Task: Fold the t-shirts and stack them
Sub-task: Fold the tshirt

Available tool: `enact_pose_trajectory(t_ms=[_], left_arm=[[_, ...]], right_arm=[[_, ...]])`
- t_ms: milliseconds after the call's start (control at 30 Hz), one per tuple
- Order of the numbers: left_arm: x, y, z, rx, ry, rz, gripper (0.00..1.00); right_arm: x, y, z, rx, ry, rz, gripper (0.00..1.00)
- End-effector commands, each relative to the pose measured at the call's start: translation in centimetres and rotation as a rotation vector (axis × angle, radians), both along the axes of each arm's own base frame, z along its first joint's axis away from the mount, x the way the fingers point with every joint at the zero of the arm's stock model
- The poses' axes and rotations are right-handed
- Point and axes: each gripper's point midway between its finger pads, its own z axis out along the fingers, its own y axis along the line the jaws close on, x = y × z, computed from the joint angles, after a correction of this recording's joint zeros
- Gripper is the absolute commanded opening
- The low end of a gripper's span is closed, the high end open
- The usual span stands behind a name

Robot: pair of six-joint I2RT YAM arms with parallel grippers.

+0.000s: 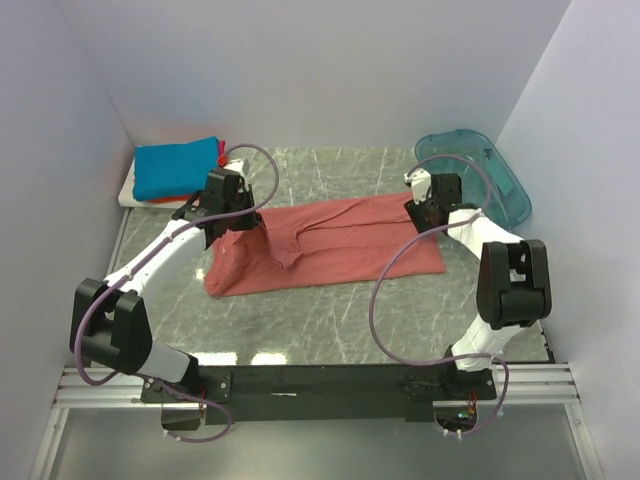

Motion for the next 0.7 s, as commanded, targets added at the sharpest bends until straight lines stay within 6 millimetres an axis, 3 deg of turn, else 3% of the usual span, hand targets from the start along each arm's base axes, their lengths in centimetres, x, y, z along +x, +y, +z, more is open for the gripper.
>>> enact_pose_trajectory(t_ms=[0, 233, 667], left_arm=[[1.5, -0.5, 2.2, -0.017, -0.068, -0.02, 0.0], [2.0, -0.4, 2.3, -0.02, -0.068, 0.001, 0.0], [3.8, -1.5, 1.0, 0.026, -0.04, -0.076, 0.0]], right_arm=[[0.3, 0.8, 4.0, 0.032, -0.093, 0.045, 0.57], [-4.2, 3.9, 4.7, 0.133, -0.009, 0.242, 0.59], [-6.2, 5.3, 5.1, 0.212, -0.01, 0.279, 0.59]])
